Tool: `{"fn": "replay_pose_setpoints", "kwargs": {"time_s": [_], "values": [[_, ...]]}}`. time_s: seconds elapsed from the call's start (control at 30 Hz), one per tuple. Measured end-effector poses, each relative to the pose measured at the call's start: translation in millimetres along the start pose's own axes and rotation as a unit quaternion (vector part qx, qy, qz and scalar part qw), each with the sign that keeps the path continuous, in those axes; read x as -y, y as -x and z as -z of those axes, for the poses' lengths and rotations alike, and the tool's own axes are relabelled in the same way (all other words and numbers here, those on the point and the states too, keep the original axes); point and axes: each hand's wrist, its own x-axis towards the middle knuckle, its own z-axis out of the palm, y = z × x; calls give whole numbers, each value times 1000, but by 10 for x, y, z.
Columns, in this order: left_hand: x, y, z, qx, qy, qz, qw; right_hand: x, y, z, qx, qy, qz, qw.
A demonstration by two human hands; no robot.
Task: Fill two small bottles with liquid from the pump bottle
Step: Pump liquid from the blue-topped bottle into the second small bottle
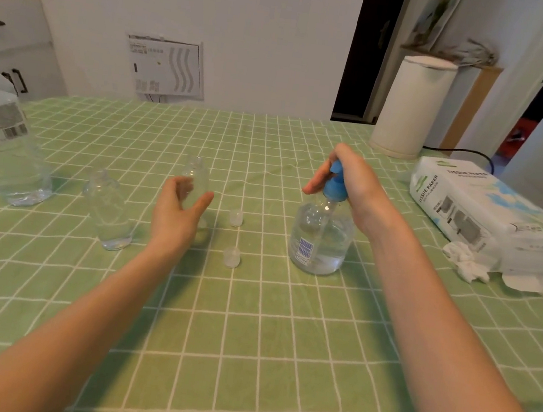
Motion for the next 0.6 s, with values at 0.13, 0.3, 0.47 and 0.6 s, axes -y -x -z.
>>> {"fn": "replay_pose_setpoints", "kwargs": {"time_s": [0.13,0.3,0.47,0.6], "values": [[-241,272,39,44,30,-73,996,-21,-21,6,2,0,-3,1000],[-538,657,-81,190,69,-82,976,-35,-36,14,5,-1,-7,1000],[-611,785,-336,268,84,-28,959,-19,-19,3,2,16,-8,1000],[-636,745,-460,278,101,-12,955,-1,-16,-18,-18,18,-32,999]]}}
